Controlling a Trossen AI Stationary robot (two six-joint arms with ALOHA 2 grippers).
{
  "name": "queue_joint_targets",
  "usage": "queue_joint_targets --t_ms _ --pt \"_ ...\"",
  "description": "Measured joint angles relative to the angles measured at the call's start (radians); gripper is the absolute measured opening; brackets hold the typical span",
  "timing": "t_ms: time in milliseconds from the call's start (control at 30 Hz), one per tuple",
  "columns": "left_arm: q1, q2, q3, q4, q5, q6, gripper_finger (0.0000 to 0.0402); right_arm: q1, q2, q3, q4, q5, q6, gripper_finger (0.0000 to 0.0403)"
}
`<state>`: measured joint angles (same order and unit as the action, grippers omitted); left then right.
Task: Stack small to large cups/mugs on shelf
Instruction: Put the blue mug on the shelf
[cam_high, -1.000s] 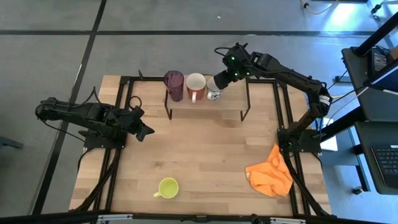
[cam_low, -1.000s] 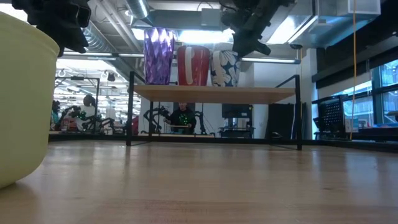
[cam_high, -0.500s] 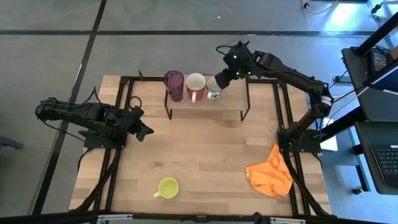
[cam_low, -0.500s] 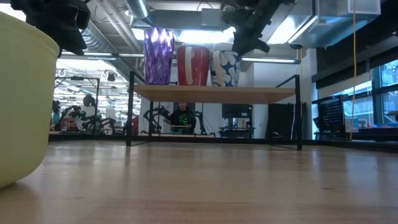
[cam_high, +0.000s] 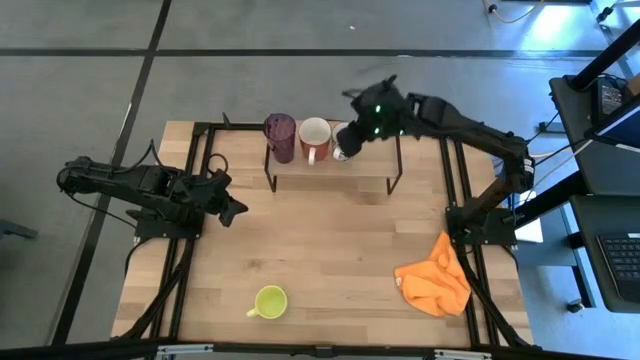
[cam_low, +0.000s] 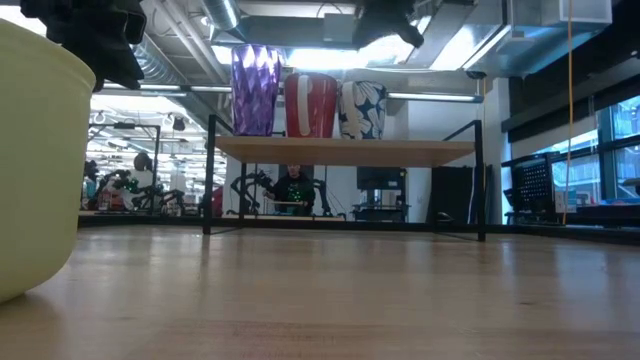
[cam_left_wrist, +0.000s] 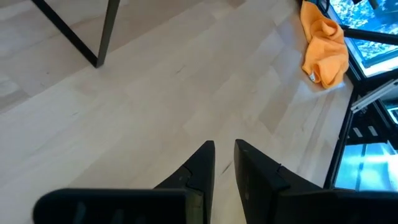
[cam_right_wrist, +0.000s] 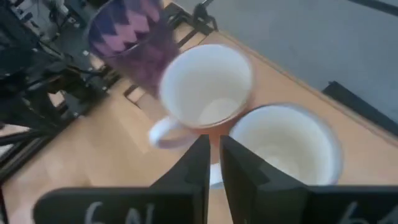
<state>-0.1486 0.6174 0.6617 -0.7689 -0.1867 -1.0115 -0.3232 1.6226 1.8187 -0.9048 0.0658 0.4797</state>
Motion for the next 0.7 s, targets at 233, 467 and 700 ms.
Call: queue_joint_targets --t_ms 233,467,700 --pt "0.000 0.000 0.000 0.000 -0.007 0.034 0.0055 0.185 0.003 -0.004 -0.103 0.278 0.237 0.0040" --pt "0.000 0.000 0.000 0.000 -0.021 0.107 0.0055 0.286 0.049 -0.004 -0.141 0.418 0.466 0.0057" --pt "0.000 0.000 0.000 0.000 -0.020 0.136 0.0055 0.304 0.138 -0.004 -0.129 0.413 0.596 0.0155"
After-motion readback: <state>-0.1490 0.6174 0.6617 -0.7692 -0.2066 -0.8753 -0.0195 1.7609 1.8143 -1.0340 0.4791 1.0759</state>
